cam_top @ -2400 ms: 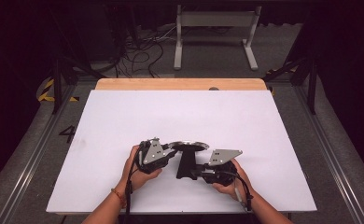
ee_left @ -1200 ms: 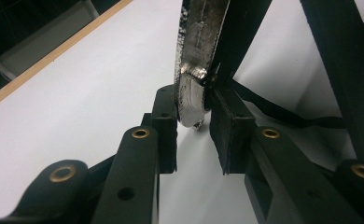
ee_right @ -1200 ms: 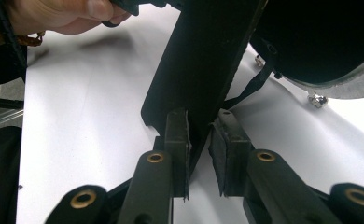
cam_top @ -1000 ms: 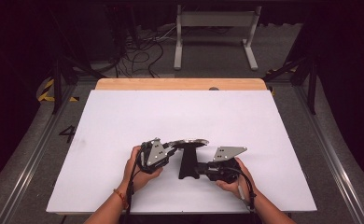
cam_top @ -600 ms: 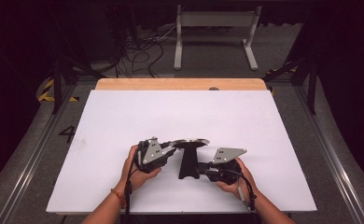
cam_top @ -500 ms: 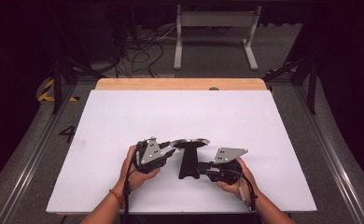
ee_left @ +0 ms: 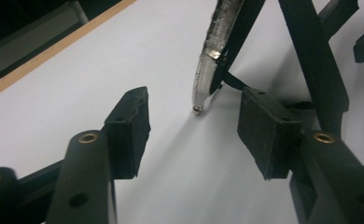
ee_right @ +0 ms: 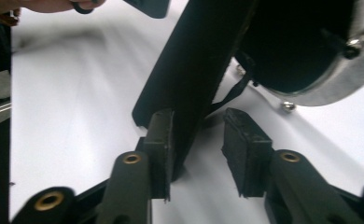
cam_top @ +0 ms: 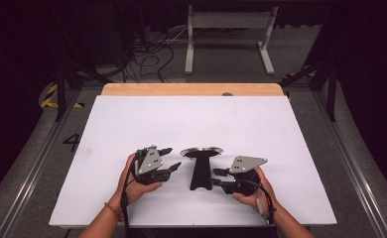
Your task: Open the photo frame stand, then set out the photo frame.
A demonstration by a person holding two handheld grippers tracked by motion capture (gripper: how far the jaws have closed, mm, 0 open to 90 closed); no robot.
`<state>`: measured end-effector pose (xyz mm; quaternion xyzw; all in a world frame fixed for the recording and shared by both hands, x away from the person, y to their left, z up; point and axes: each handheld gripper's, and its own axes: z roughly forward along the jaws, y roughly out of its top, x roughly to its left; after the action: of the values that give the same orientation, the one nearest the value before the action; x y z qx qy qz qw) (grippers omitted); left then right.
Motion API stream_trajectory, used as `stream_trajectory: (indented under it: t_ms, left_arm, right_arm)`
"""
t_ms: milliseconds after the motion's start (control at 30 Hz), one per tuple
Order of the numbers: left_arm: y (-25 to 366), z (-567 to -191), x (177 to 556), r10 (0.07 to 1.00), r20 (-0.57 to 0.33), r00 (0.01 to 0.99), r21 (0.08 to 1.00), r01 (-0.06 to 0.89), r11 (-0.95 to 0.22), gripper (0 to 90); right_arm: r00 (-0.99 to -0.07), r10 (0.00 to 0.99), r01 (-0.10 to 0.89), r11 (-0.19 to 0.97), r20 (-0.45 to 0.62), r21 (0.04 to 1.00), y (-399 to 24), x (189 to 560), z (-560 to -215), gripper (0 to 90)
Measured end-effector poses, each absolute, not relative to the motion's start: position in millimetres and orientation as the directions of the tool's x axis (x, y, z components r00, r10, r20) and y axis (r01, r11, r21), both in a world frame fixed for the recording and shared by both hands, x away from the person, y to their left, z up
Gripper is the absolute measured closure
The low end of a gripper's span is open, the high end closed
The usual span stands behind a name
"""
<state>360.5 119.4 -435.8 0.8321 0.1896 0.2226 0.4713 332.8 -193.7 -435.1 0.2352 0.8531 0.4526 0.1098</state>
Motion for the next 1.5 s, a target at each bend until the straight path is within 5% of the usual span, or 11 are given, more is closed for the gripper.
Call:
stream_trajectory:
  t_ms: [300, 667, 933, 1267, 1433, 1500]
  left_arm:
    - [120, -437, 361, 0.536, 0.169, 0.827, 0.862, 0.139, -0.487, 27.9]
    - [104, -433, 370, 0.541, 0.149, 0.828, 0.875, 0.144, -0.462, 25.4]
    - [79, -440, 381, 0.565, 0.139, 0.813, 0.865, 0.177, -0.469, 21.9]
    - [74, -442, 381, 0.551, 0.172, 0.817, 0.849, 0.162, -0.504, 48.5]
    - [72, -442, 378, 0.506, 0.198, 0.840, 0.834, 0.127, -0.538, 66.2]
    - [73, -442, 378, 0.502, 0.206, 0.840, 0.829, 0.123, -0.545, 66.8]
  right_arm:
    - [-0.856, 0.517, 0.299, 0.473, 0.014, 0.829, -199, 330, -430, 49.9]
    - [-0.868, 0.493, 0.329, 0.469, 0.067, 0.820, -189, 329, -438, 37.1]
    - [-0.863, 0.491, 0.374, 0.469, 0.115, 0.800, -178, 331, -452, 44.0]
    - [-0.847, 0.516, 0.401, 0.463, 0.127, 0.791, -176, 334, -459, 70.3]
    - [-0.850, 0.512, 0.400, 0.468, 0.127, 0.788, -177, 334, -459, 72.4]
    - [-0.851, 0.508, 0.401, 0.465, 0.134, 0.789, -179, 335, -459, 73.4]
